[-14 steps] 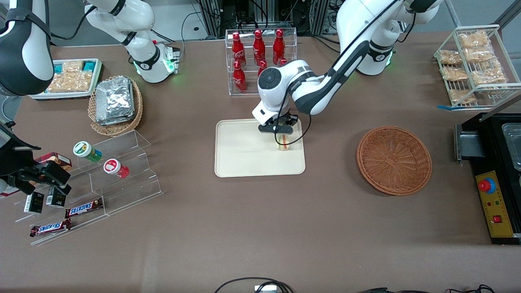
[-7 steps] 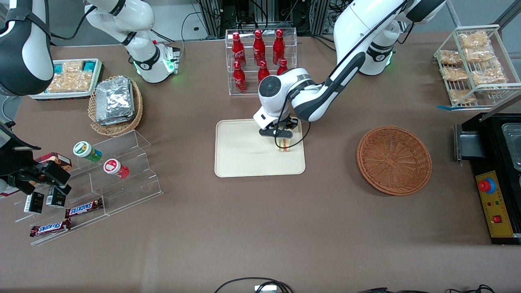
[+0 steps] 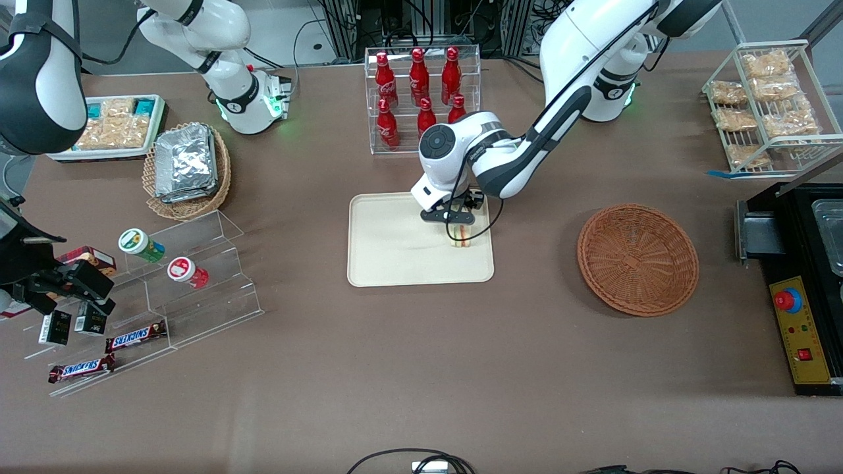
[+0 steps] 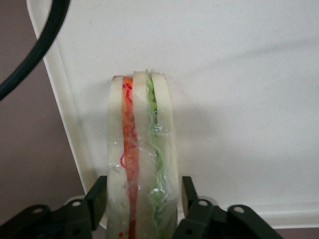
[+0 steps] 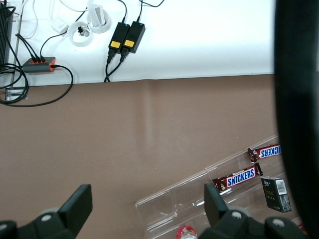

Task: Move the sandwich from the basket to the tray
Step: 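Lower the sandwich onto the tray and open the left gripper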

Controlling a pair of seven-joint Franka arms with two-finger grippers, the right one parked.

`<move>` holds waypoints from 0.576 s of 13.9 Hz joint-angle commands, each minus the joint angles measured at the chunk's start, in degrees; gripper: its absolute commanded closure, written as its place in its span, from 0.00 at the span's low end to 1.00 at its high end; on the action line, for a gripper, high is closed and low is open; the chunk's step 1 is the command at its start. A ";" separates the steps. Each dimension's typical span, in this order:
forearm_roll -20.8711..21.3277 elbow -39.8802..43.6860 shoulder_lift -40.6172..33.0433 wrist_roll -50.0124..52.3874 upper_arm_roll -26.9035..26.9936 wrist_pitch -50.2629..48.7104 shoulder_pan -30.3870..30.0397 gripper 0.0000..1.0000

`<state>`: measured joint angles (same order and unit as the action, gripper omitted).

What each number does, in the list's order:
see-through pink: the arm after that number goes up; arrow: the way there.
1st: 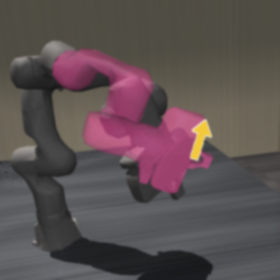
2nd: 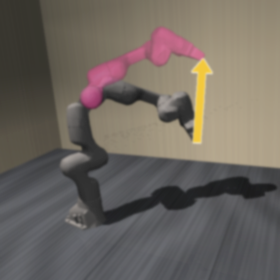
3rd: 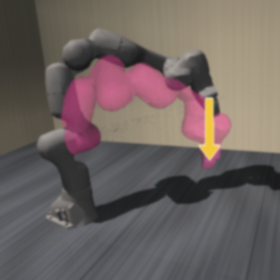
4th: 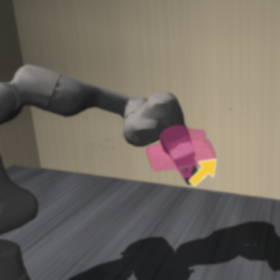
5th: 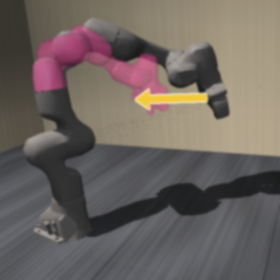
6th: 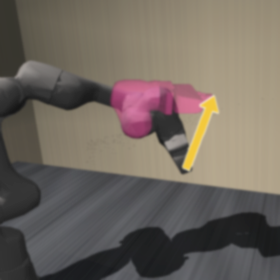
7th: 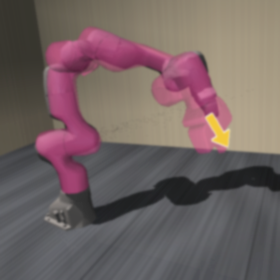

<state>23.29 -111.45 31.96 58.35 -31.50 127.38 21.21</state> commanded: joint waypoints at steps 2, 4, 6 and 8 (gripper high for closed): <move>0.97 2.54 -1.27 2.56 0.12 -3.35 -0.38 0.01; 0.35 5.78 -1.89 2.91 0.04 -6.87 -2.22 0.01; 0.26 9.65 -2.51 5.27 0.04 -10.30 -4.33 0.01; 0.26 12.82 -4.09 7.21 0.04 -14.07 -6.53 0.00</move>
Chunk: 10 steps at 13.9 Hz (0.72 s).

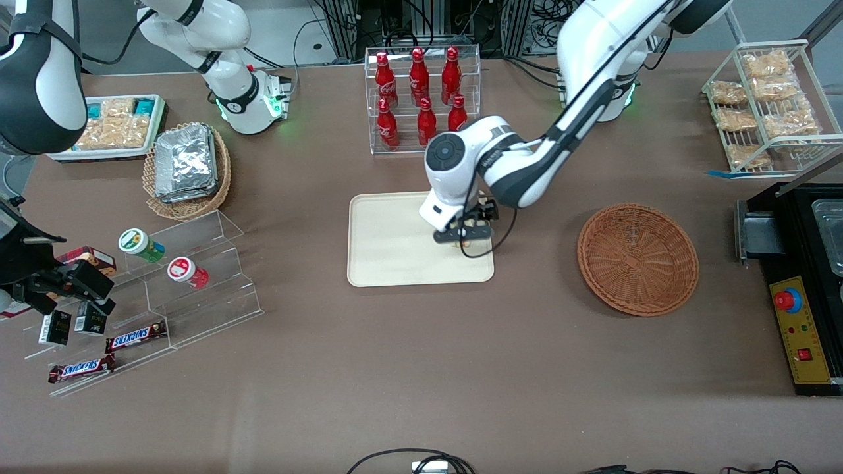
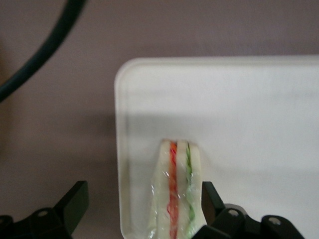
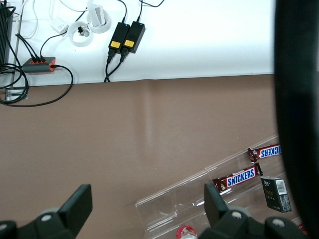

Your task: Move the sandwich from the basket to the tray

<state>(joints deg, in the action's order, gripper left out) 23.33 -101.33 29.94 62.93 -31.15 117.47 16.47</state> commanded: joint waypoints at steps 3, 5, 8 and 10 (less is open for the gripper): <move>0.22 7.70 -3.57 3.33 -0.32 -11.97 -4.94 0.00; 0.22 11.75 -4.18 2.99 -0.32 -17.25 -7.22 0.00; -0.04 14.66 -5.85 2.11 -0.49 -20.17 -11.62 0.00; -1.35 14.58 -7.78 1.84 -0.49 -20.78 -14.52 0.00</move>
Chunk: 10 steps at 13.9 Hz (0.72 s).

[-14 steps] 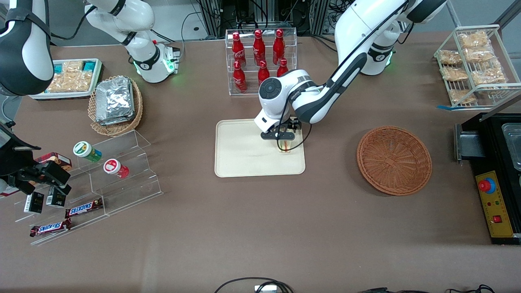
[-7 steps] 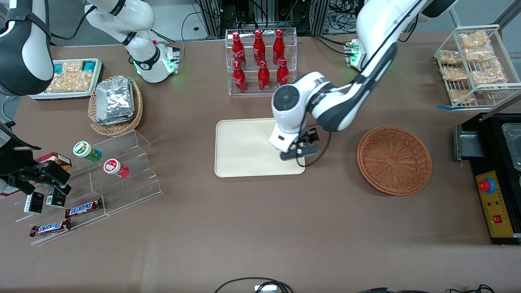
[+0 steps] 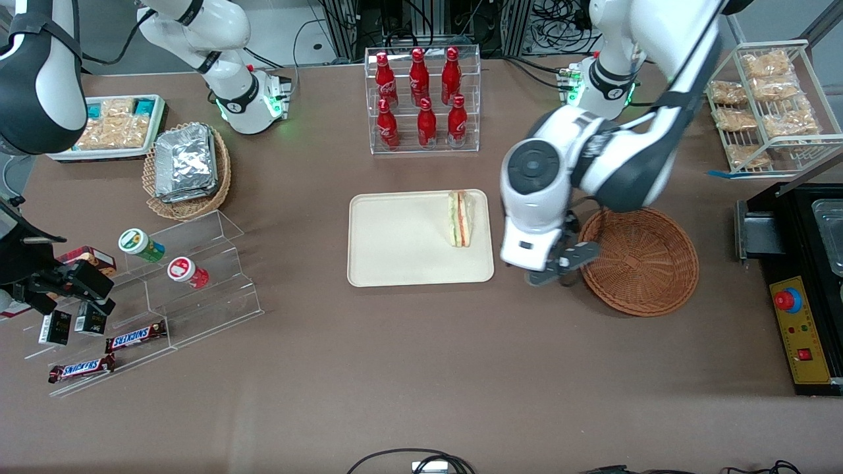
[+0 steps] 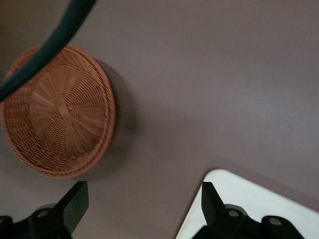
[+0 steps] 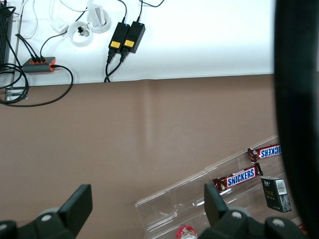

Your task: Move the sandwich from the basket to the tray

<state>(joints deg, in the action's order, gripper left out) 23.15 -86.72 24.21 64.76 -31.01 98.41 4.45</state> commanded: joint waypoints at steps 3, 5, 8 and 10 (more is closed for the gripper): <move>-4.16 -0.29 -5.92 -10.31 -0.02 -7.16 -6.11 0.00; -8.28 -1.43 -10.04 -18.05 4.61 -7.88 -6.74 0.00; -14.79 -3.98 -16.89 -31.32 13.59 -8.67 -6.21 0.00; -16.38 -4.42 -19.54 -38.71 16.67 -12.00 -6.21 0.00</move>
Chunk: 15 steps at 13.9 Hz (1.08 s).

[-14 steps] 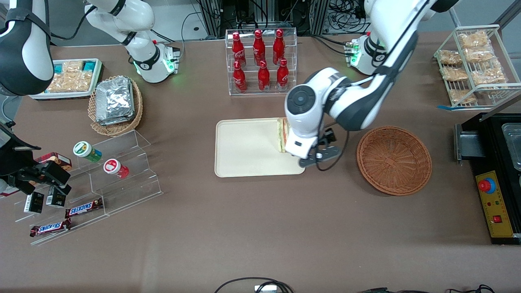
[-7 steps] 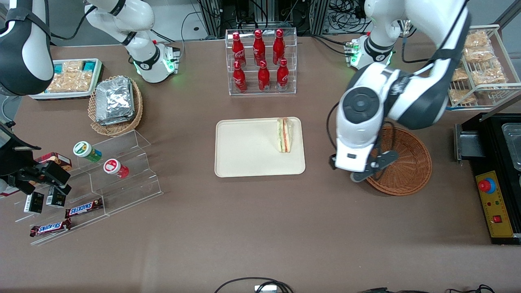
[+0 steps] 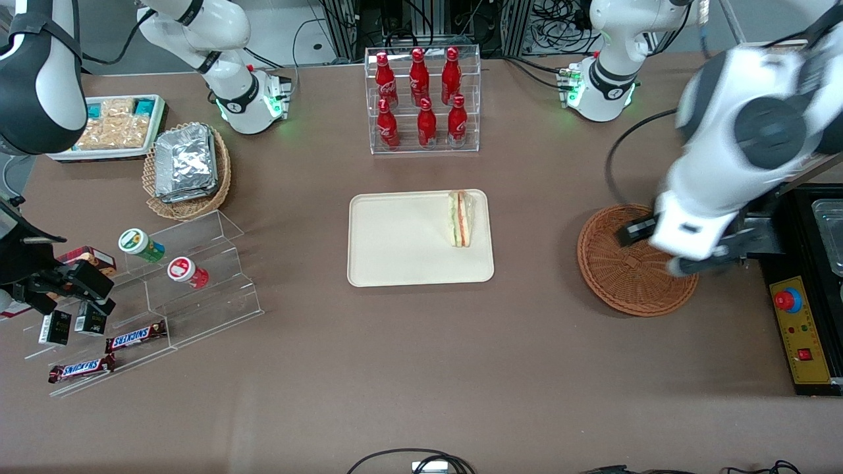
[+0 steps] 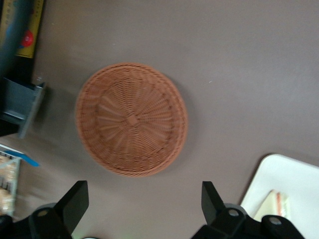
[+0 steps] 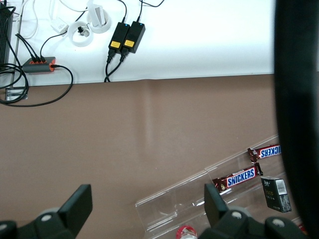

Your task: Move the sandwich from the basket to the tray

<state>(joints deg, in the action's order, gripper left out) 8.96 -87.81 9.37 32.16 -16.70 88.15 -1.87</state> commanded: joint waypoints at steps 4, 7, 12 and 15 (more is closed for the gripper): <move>-5.53 -3.42 -9.10 -19.90 7.01 -4.65 -0.76 0.00; -6.32 -3.34 -9.90 -33.01 9.14 -4.74 -0.77 0.00; -7.99 -3.34 -10.60 -37.52 9.31 -4.83 -0.85 0.00; -7.99 -3.42 -10.51 -37.44 9.31 -4.83 -0.50 0.00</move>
